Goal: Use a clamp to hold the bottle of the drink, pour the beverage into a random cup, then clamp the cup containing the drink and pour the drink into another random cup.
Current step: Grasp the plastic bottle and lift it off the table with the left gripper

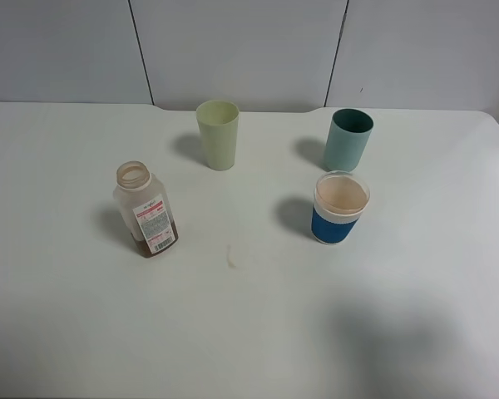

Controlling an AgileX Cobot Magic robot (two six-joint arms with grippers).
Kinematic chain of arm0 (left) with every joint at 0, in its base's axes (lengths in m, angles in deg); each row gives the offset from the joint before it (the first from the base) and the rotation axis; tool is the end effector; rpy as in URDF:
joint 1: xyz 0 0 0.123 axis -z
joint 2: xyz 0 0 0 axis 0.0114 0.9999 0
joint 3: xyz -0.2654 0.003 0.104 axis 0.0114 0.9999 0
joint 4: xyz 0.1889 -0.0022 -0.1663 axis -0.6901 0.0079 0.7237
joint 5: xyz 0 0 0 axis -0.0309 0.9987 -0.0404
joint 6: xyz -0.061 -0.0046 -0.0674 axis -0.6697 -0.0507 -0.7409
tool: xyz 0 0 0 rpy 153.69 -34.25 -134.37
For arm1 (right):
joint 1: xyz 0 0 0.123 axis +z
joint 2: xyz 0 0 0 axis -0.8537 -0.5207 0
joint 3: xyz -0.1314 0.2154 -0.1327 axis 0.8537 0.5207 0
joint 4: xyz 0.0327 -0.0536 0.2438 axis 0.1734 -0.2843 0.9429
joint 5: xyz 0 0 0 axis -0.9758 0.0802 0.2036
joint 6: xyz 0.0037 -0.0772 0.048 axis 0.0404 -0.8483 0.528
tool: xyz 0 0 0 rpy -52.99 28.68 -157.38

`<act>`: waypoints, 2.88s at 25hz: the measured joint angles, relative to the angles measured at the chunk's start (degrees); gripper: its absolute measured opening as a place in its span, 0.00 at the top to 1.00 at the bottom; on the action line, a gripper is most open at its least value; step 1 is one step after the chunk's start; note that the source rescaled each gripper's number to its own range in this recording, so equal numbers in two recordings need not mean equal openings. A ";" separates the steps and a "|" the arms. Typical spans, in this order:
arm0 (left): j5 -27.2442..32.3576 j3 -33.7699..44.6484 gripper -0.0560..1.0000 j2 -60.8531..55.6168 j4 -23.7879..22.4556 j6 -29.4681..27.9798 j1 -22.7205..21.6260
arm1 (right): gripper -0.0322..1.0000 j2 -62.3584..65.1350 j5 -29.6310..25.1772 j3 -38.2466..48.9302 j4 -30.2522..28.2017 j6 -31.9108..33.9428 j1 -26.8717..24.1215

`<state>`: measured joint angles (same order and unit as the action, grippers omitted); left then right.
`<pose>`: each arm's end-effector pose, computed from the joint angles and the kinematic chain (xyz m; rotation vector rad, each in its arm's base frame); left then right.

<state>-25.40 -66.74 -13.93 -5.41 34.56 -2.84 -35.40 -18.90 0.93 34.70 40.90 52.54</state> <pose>-0.0063 0.0025 0.2796 -0.0747 2.0233 0.0454 -0.0065 -0.0035 0.2798 0.0962 2.0314 -0.1383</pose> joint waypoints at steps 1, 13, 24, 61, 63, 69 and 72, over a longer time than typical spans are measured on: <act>0.00 0.00 0.00 0.00 0.00 0.00 0.00 | 0.15 0.00 0.00 0.00 0.00 0.00 0.00; 0.00 0.00 0.00 0.00 0.00 0.00 0.00 | 0.15 0.00 0.00 0.00 0.00 0.00 0.00; 0.00 0.00 0.00 0.05 2.80 3.41 0.00 | 0.15 0.00 0.00 0.00 0.00 0.01 0.00; -9.74 -3.48 0.00 51.25 12.29 14.61 13.06 | 0.15 0.00 0.00 0.00 0.00 0.06 0.00; -9.90 -3.37 0.00 53.30 12.18 14.66 15.80 | 0.15 0.00 0.00 0.00 0.00 0.06 0.00; -16.11 0.84 0.00 57.40 12.66 14.66 21.31 | 0.15 0.00 0.00 0.00 0.00 0.06 0.00; -25.24 4.75 0.00 58.48 14.59 14.66 23.54 | 0.15 0.00 0.00 0.00 0.00 0.06 0.00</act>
<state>-50.64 -61.99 44.55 9.19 49.22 20.70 -35.40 -18.90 0.93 34.70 40.97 52.54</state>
